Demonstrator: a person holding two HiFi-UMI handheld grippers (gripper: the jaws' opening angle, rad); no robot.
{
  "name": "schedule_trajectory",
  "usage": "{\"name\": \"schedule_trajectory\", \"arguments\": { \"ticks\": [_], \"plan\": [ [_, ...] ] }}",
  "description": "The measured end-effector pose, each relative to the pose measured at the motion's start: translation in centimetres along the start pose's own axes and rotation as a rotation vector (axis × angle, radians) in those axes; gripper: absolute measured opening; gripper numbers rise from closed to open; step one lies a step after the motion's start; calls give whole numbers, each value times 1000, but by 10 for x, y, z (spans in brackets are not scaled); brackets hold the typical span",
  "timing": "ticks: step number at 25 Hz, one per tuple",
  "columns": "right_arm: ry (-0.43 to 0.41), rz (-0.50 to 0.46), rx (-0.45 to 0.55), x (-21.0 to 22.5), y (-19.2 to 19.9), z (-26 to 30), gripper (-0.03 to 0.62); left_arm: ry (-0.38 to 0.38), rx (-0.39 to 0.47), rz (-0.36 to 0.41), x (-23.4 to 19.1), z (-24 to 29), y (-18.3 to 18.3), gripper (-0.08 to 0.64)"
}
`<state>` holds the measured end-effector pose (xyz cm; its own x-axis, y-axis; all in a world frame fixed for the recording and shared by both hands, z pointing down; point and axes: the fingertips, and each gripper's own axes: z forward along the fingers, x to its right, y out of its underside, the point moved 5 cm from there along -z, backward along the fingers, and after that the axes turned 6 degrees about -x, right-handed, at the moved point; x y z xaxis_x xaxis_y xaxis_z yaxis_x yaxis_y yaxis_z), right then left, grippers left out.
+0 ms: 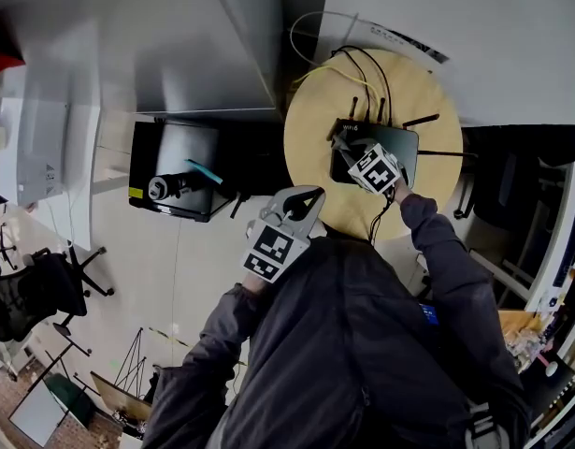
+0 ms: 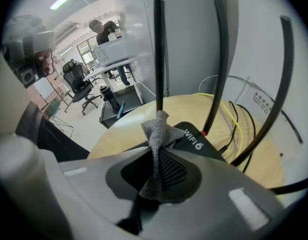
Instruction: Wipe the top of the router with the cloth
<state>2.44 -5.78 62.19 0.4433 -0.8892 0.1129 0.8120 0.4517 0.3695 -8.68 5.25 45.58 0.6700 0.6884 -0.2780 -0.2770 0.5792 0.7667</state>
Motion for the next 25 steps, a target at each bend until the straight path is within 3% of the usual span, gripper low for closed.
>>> {"name": "schedule_trajectory", "arguments": {
  "ticks": [10, 17, 20, 25],
  "plan": [
    [-69, -15, 12, -53, 27, -5, 29, 27, -4, 7, 6, 5, 2, 0],
    [-112, -26, 4, -59, 31, -6, 29, 26, -14, -4, 4, 7, 6, 0],
    [-95, -22, 43, -42, 25, -13, 29, 20, -17, -12, 4, 7, 7, 0],
    [32, 37, 65, 27, 16, -25, 29, 8, -24, -24, 4, 8, 8, 0]
  ]
}}
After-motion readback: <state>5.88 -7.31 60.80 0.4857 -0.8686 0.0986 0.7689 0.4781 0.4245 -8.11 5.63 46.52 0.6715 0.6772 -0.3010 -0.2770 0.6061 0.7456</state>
